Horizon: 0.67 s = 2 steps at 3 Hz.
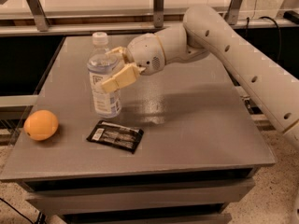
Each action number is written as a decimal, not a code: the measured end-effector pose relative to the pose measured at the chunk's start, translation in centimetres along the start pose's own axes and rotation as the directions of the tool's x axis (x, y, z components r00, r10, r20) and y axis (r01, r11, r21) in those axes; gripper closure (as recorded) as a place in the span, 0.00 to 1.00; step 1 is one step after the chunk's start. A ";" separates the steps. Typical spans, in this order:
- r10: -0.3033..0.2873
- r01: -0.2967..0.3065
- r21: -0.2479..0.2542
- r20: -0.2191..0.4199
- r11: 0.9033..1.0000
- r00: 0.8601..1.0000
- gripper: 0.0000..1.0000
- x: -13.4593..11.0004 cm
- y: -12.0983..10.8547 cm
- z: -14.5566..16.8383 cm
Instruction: Move blue plastic bottle near rxbar chocolate
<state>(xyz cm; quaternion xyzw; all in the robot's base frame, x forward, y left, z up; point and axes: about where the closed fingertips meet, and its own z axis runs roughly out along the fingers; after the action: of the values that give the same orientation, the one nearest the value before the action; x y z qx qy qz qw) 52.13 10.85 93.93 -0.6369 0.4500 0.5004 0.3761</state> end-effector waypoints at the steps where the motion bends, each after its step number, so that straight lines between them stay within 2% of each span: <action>1: -0.008 0.008 0.010 -0.009 1.000 1.000 1.00 0.5 -0.3 -0.8; 2: -0.026 0.026 -0.011 -0.043 1.000 0.999 1.00 1.4 -1.2 -2.4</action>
Offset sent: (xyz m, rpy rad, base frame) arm 0.0181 -0.0229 -0.0027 -0.0461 -0.0461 0.0169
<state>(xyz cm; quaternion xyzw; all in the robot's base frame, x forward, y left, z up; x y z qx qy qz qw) 54.13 8.74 93.16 -0.6552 0.4471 0.4839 0.3697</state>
